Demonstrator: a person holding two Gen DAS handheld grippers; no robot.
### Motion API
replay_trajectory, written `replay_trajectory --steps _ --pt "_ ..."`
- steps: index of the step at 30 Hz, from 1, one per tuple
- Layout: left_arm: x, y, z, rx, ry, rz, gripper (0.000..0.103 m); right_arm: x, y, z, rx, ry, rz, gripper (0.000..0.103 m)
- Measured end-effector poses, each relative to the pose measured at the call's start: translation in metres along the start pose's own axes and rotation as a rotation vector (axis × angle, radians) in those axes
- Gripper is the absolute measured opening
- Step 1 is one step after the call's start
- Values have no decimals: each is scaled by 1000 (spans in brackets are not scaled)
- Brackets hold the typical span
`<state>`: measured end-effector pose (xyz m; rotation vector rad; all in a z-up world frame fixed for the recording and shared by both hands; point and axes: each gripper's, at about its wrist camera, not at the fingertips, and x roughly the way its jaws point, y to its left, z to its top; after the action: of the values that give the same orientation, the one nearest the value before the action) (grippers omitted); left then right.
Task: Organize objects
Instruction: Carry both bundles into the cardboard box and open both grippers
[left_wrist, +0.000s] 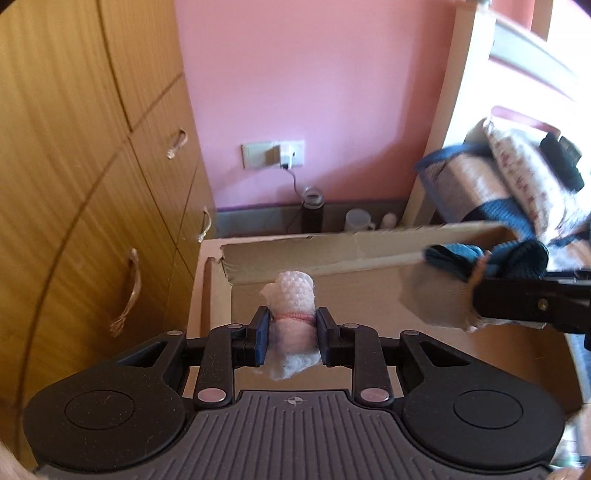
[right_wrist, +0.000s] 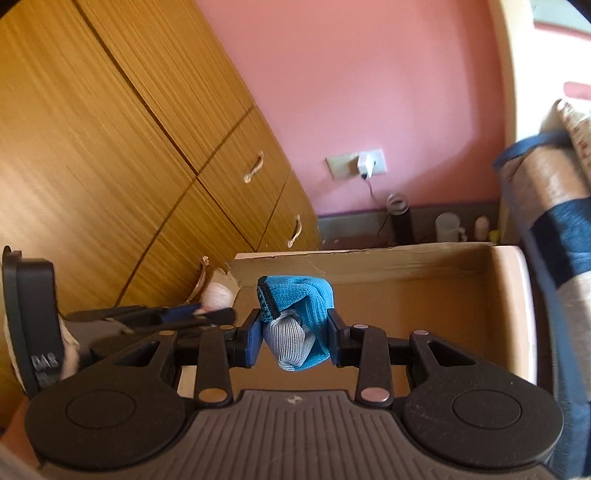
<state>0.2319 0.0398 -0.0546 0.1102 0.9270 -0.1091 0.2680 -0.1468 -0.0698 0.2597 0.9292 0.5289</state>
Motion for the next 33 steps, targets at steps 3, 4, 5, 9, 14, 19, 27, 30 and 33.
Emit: replay_trajectory --steps 3,4,5,9,14,19,27,30,33 --pt "31 0 -1 29 38 28 33 27 3 0 -1 34 -3 32" --pt "39 -1 0 35 47 39 33 34 3 -2 -2 39 -3 32" --pt "46 -1 0 34 53 42 33 40 5 -2 -2 43 -3 32" --pt "56 2 1 17 45 61 42 61 7 -1 9 58 9 32" --pt "47 0 -1 41 12 71 69 71 11 -1 18 63 27 32" --pt "26 -2 -4 50 -4 73 83 75 6 3 30 58 41 32" --pt "-11 3 -5 -27 -47 45 88 79 13 -2 35 42 51 32" --pt "-24 6 -8 -52 -51 51 88 82 17 -3 35 53 50 34" --pt "-36 8 -14 -52 -51 74 90 86 23 -6 9 84 53 36"
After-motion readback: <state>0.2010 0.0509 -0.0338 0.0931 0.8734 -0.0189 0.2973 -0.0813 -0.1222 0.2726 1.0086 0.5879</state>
